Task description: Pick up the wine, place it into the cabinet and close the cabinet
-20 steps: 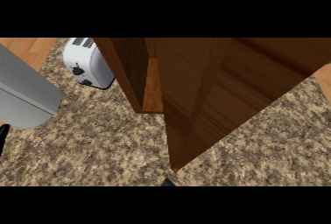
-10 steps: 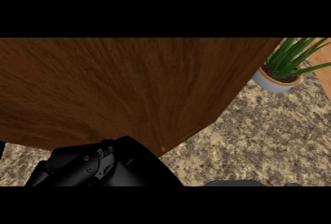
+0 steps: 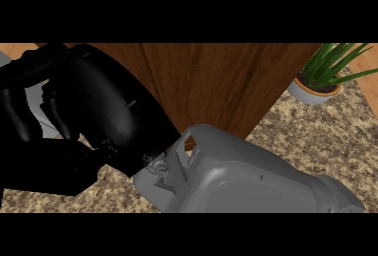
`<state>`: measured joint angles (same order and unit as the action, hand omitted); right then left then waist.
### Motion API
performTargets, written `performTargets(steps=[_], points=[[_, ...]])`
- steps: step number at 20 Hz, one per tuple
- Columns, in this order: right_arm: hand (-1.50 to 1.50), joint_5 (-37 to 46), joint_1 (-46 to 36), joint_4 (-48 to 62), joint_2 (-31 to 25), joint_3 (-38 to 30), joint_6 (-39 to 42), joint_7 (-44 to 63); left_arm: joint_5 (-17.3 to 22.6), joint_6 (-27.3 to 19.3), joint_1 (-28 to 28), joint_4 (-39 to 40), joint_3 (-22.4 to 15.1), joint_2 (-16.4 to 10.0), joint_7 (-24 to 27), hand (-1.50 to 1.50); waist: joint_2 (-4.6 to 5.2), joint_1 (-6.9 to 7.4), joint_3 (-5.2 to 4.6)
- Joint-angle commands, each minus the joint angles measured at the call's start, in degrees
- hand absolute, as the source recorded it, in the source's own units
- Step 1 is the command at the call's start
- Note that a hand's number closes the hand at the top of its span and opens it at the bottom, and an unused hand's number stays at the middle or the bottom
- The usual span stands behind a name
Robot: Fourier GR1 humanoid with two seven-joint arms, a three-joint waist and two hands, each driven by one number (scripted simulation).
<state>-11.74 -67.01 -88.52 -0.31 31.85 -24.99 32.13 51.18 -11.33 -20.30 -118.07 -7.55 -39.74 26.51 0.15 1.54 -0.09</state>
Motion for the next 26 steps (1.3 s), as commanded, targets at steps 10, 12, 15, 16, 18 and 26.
performTargets(steps=[10, 12, 15, 16, 18, 26], points=[[1.50, -1.11, -5.31, 24.80, 0.31, -10.50, 8.98, -13.88, -1.32, 1.15, -1.35, -2.98, 2.78, 1.70, -4.54, -1.50, -0.09, 0.01, 0.06], [1.50, -2.09, -4.01, 27.63, -1.90, -13.57, 12.57, -16.89, -4.13, 2.84, -2.11, 1.15, 1.66, 3.57, -0.81, -1.50, 0.12, 0.02, 0.03], [1.50, -1.72, -3.84, 31.53, -2.75, -14.48, 13.66, -20.64, -2.77, 2.38, 2.31, 2.13, 2.16, 2.99, -3.40, -1.50, 0.53, -0.12, 0.02], [1.50, -0.81, -2.48, 31.29, -1.23, -12.82, 13.30, -21.32, -4.52, -1.67, 3.01, -0.61, 0.70, 3.87, -4.63, -1.50, 0.35, -0.36, 0.08], [1.50, -0.01, -5.72, 33.13, -4.17, -14.61, 14.09, -21.70, -3.42, 0.10, 2.80, 0.64, 1.65, 3.71, -4.36, -1.50, 0.50, 0.07, 0.02], [1.50, 2.46, -2.59, 35.69, -5.02, -12.88, 14.84, -25.23, -2.98, 0.23, 2.16, -2.06, 1.32, 3.72, -6.05, -1.50, 0.47, 0.91, 0.00]])
